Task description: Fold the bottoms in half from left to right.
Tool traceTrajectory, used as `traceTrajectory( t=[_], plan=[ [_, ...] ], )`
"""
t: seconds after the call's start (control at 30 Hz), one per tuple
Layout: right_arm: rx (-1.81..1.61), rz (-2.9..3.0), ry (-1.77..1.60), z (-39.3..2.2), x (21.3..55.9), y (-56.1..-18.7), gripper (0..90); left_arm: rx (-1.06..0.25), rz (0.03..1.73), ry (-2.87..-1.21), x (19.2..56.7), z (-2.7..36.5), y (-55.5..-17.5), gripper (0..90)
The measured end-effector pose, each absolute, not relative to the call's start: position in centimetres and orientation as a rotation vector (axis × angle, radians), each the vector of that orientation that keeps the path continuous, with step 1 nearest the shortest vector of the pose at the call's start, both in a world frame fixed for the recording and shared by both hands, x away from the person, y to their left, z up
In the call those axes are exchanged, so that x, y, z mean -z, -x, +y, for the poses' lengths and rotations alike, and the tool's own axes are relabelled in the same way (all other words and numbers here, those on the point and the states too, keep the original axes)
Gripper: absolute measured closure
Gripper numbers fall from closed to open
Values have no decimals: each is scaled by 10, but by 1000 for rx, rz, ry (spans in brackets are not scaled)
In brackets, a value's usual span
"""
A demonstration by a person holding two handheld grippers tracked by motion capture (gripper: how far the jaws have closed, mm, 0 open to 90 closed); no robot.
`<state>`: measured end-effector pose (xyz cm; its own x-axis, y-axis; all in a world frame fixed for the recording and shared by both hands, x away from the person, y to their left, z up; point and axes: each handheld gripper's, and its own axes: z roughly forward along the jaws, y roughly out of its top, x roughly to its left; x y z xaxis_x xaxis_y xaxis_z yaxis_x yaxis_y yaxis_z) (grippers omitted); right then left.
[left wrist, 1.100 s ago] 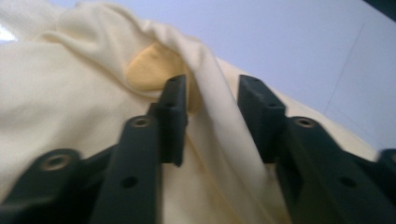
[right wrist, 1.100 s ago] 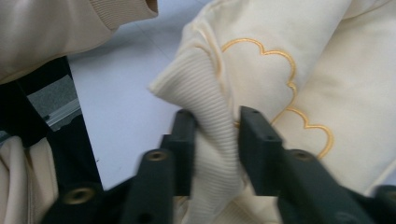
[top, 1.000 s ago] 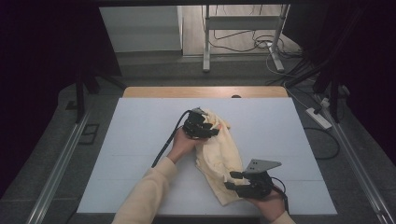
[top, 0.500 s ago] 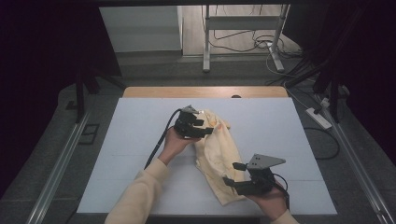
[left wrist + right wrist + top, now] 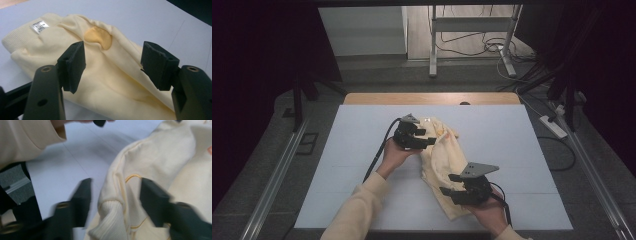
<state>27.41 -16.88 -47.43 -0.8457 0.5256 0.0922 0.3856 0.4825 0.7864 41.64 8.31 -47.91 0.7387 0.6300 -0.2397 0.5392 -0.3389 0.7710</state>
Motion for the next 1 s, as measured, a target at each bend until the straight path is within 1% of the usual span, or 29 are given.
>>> traceTrajectory(
  t=[0.03, 0.07, 0.17, 0.7, 1.0],
  plan=[
    [-1293, 2571, -801, -169, 475, -275, 657, -126, 883, -2018, 479, 84, -416, 356],
    [-1288, 2567, -805, -171, 476, -276, 699, -130, 885, -2020, 479, 85, -415, 356],
    [-1285, 2551, -825, -177, 475, -277, 738, -126, 892, -2013, 480, 89, -415, 356],
    [-1281, 2493, -931, -209, 478, -280, 743, -134, 880, -2015, 480, 93, -404, 354],
    [-1278, 2488, -952, -215, 482, -282, 743, -140, 886, -2018, 481, 101, -400, 351]
  ],
)
